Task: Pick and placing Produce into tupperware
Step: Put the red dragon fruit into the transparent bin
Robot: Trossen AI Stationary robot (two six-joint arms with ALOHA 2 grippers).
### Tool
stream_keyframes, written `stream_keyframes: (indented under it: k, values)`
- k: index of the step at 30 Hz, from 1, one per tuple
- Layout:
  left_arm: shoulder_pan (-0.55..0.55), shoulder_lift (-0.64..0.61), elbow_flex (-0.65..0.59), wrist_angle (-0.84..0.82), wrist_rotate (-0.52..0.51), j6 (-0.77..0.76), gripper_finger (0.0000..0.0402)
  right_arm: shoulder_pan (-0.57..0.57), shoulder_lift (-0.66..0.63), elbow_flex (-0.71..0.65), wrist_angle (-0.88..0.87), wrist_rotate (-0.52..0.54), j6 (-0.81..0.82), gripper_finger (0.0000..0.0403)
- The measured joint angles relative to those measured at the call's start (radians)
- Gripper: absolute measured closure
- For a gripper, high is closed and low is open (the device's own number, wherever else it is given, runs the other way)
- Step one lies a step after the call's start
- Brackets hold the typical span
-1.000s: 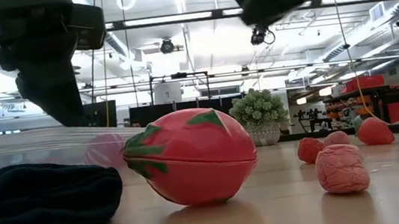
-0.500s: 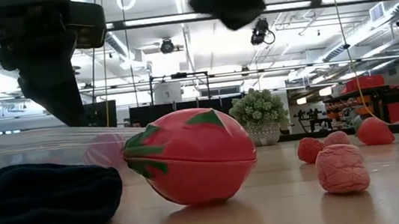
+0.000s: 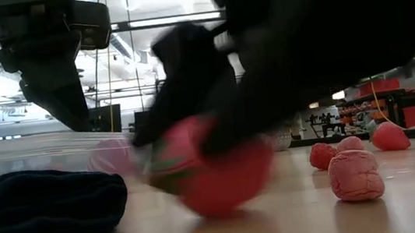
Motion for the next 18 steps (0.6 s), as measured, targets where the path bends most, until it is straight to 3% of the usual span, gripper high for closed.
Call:
stream_keyframes:
  k: [6,18]
  values:
    - [-0.008,0.000,0.000,0.000,0.001,0.000,0.0197,-0.006,0.064,0.076,-0.113,0.004,-0.023,0.0112]
    - [-0.012,0.001,0.000,-0.003,0.000,0.015,0.0200,-0.013,0.037,0.075,-0.245,0.053,0.095,0.0132]
